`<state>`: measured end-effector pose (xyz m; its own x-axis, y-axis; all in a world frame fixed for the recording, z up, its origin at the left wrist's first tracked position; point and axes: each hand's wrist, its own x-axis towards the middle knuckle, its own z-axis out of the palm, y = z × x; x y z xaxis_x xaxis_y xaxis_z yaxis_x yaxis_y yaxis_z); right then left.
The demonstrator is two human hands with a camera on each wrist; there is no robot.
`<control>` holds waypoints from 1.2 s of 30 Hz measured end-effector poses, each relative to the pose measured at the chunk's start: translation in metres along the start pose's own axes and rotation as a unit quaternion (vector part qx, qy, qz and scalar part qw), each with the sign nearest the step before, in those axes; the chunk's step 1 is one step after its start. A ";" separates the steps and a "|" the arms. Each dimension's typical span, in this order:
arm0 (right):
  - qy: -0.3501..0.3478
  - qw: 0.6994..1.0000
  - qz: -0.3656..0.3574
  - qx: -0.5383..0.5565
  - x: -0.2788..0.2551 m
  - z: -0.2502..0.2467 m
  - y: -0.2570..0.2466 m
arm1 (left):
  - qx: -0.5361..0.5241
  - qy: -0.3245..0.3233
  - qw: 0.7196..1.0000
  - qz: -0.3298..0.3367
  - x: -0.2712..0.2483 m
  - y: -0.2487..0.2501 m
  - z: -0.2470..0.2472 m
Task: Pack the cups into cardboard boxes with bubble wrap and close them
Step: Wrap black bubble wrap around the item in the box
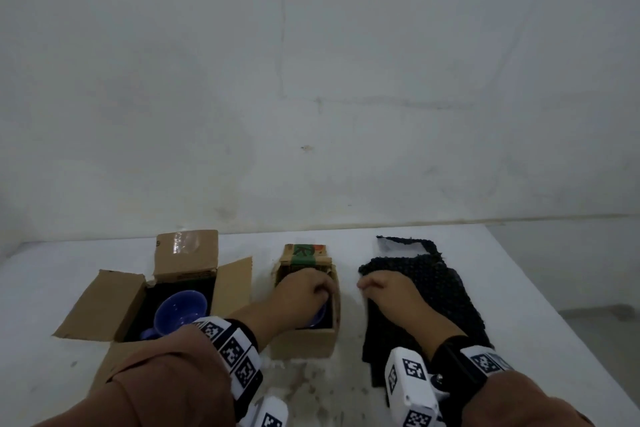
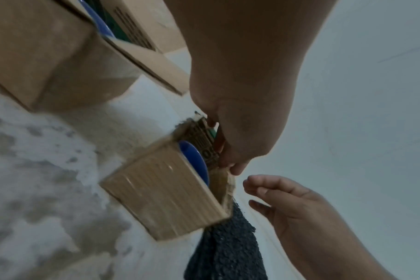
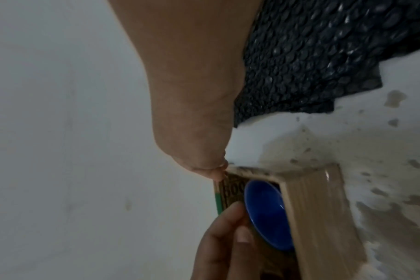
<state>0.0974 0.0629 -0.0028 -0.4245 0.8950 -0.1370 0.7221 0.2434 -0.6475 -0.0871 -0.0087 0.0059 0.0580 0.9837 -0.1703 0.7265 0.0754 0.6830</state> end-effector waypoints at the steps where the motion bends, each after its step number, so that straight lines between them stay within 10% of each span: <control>1: 0.008 0.999 0.041 0.001 -0.002 -0.007 0.013 | -0.079 0.007 0.997 -0.016 0.006 0.009 0.006; 7: -0.010 0.974 0.205 -0.100 -0.027 -0.026 0.091 | -0.328 -0.035 0.934 -0.136 0.040 0.059 0.069; 15: -0.066 0.967 0.193 -0.154 -0.046 -0.007 0.116 | -0.384 -0.004 0.866 -0.319 0.058 0.075 0.126; 23: -0.043 0.972 0.179 -0.144 -0.049 -0.003 0.122 | -0.471 0.009 0.834 -0.287 0.060 0.082 0.131; 30: 0.043 0.975 0.215 -0.024 -0.045 -0.023 0.126 | -0.375 0.040 0.917 -0.131 0.055 0.082 0.113; 36: 0.129 0.909 0.260 0.300 -0.041 -0.043 0.110 | -0.471 0.045 0.879 -0.064 0.035 0.079 0.063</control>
<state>0.2175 0.0687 -0.0365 0.0869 0.9074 -0.4112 0.3283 -0.4158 -0.8481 0.0153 0.0214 0.0091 -0.0683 0.9628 -0.2613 -0.1681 0.2470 0.9543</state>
